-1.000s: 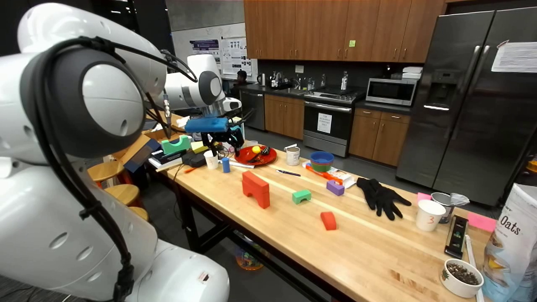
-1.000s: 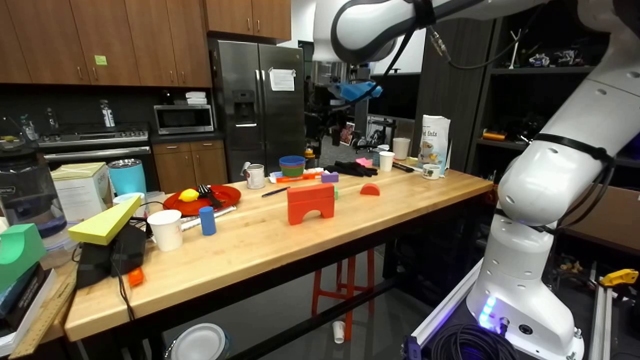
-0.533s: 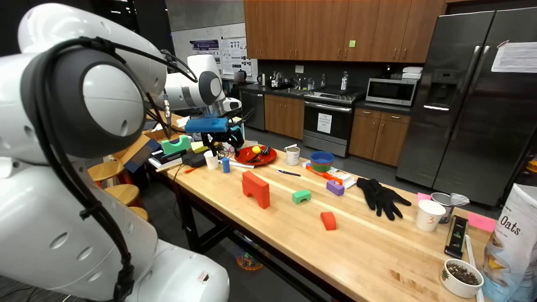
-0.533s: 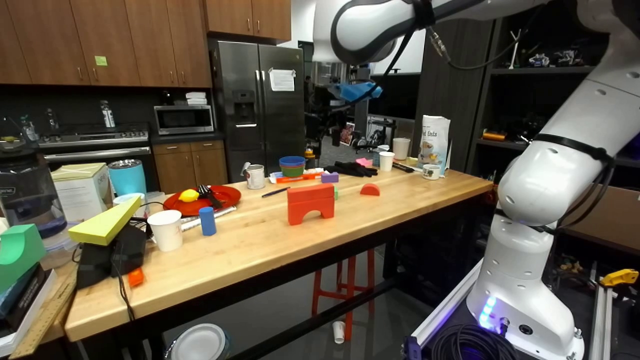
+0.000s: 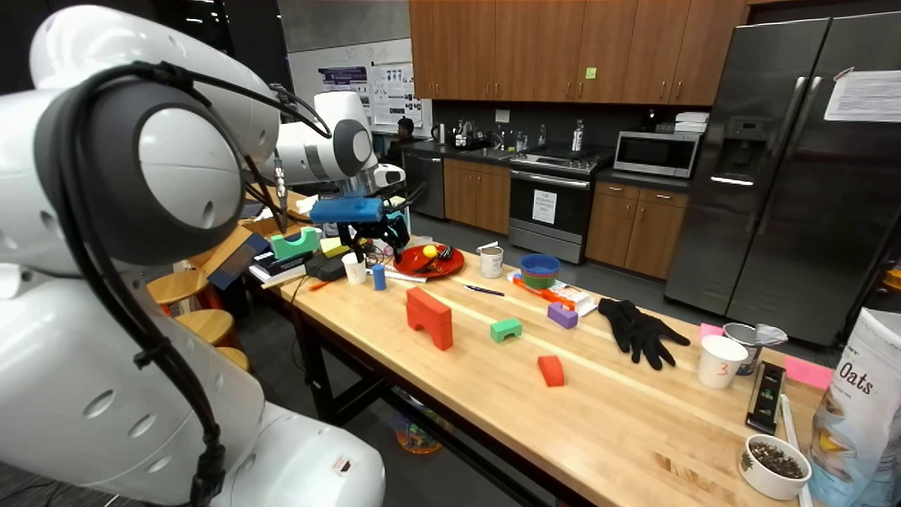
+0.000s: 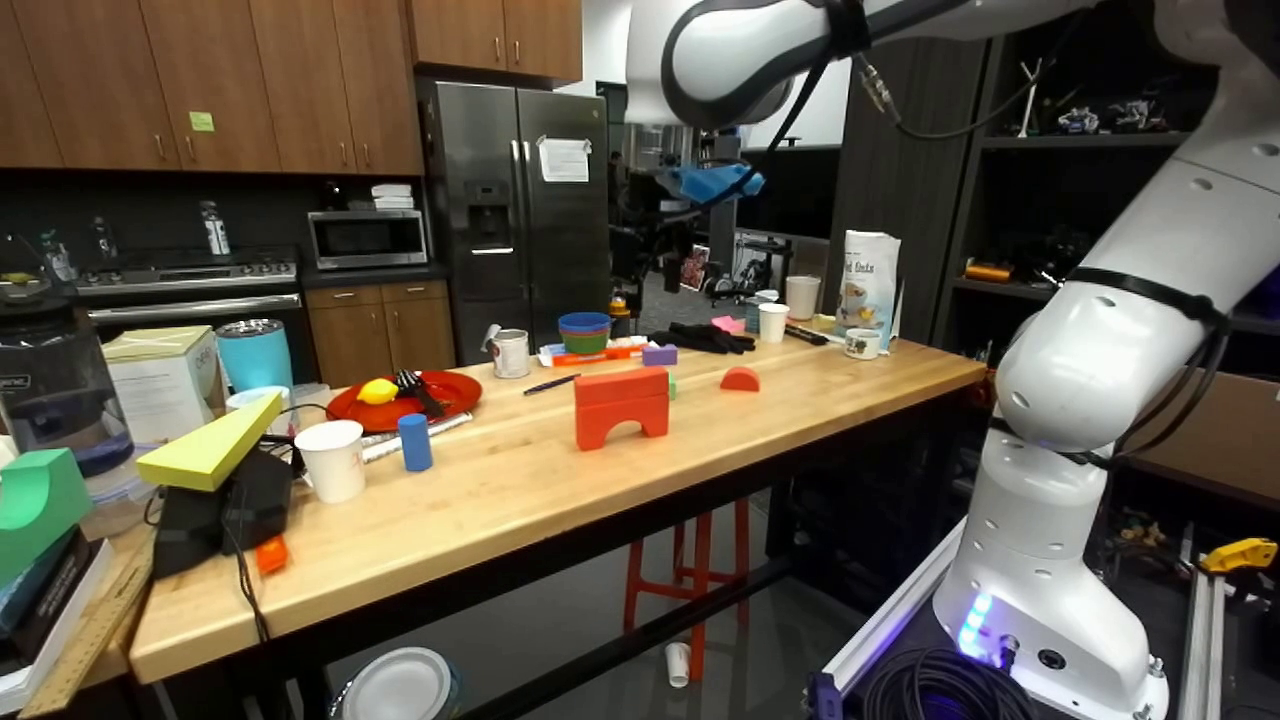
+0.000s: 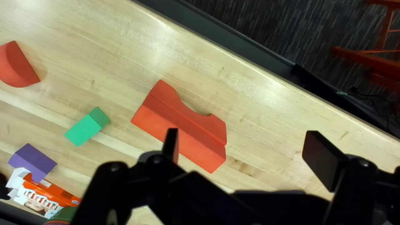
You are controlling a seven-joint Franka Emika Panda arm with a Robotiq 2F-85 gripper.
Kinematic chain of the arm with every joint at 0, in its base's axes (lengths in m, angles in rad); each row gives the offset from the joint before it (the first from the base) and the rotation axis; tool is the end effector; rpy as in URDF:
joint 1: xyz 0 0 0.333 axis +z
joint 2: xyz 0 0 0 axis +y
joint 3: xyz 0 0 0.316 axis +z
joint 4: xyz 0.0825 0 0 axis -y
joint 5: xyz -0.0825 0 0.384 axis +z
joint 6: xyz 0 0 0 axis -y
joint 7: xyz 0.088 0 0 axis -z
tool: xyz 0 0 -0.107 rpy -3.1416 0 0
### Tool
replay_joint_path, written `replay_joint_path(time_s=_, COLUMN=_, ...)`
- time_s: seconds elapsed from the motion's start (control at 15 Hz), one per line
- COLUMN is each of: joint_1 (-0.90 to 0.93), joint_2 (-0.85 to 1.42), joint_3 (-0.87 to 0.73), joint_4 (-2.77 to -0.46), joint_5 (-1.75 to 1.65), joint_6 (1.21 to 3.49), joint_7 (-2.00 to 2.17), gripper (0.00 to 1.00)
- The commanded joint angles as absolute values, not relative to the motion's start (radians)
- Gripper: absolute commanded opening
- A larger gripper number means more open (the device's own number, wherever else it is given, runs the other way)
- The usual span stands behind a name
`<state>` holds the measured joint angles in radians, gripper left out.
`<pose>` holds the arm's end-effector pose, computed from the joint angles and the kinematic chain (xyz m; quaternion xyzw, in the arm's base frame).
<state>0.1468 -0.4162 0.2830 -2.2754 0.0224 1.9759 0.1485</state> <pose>0.3969 0.1959 0.5213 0.9895 0.1275 0.0617 0.0302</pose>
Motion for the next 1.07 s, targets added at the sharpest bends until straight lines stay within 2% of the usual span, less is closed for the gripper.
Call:
replay_joint_path(time_s=0.0, joint_1=0.166, joint_2=-0.450, joint_3=0.251, joint_4=-2.331, joint_5=0.048, joint_6=2.026, joint_7=0.160, gripper=1.00)
replay_joint_path(time_s=0.67, joint_1=0.152, joint_2=-0.818, joint_3=0.108, joint_4=-2.903, joint_5=0.366, joint_6=2.252, joint_7=0.206, gripper=1.00)
replay_joint_path(time_s=0.73, joint_1=0.130, joint_2=-0.740, joint_3=0.098, joint_4=-2.791, joint_5=0.355, joint_6=2.223, joint_7=0.217, gripper=1.00)
replay_joint_path(time_s=1.0, joint_1=0.118, joint_2=-0.788, joint_3=0.071, joint_4=-2.800, joint_5=0.380, joint_6=2.269, joint_7=0.221, gripper=1.00)
